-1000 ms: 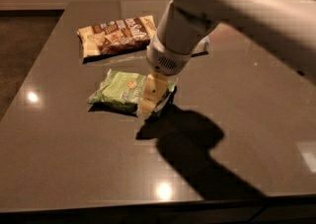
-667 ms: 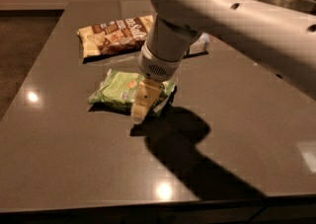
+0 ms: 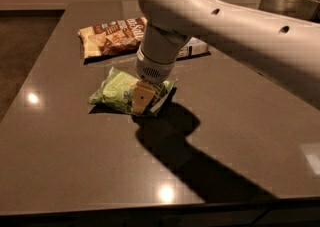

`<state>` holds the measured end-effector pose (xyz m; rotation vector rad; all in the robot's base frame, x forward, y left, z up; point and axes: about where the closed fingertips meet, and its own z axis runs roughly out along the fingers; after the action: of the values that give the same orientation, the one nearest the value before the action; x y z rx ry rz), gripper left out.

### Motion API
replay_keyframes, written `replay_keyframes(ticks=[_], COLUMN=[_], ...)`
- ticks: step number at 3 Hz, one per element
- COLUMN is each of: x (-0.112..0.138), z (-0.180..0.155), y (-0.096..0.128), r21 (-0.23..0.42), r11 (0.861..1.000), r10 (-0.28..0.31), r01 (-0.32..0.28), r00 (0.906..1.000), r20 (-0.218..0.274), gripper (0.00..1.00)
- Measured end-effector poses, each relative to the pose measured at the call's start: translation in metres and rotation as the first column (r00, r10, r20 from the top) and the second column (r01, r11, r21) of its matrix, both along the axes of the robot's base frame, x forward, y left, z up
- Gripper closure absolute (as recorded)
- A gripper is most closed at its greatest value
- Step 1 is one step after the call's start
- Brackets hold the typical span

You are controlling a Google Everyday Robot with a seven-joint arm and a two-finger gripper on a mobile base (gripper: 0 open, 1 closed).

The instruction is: Pick green jalapeno chip bag

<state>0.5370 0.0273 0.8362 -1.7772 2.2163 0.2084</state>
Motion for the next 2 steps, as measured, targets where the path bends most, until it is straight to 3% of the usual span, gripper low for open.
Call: replay_keyframes(ticks=[1,2], x=[0.002,0.001], z=[0.014,0.051], y=[-0.006,-0.024], r21=[0.023,0.072], r11=[1.000,0.997], r10=[-0.007,-0.016], r01=[0.007,0.011], r00=[0.9999,0.9983], r20=[0.012,0.056], gripper=[0.64,0.87])
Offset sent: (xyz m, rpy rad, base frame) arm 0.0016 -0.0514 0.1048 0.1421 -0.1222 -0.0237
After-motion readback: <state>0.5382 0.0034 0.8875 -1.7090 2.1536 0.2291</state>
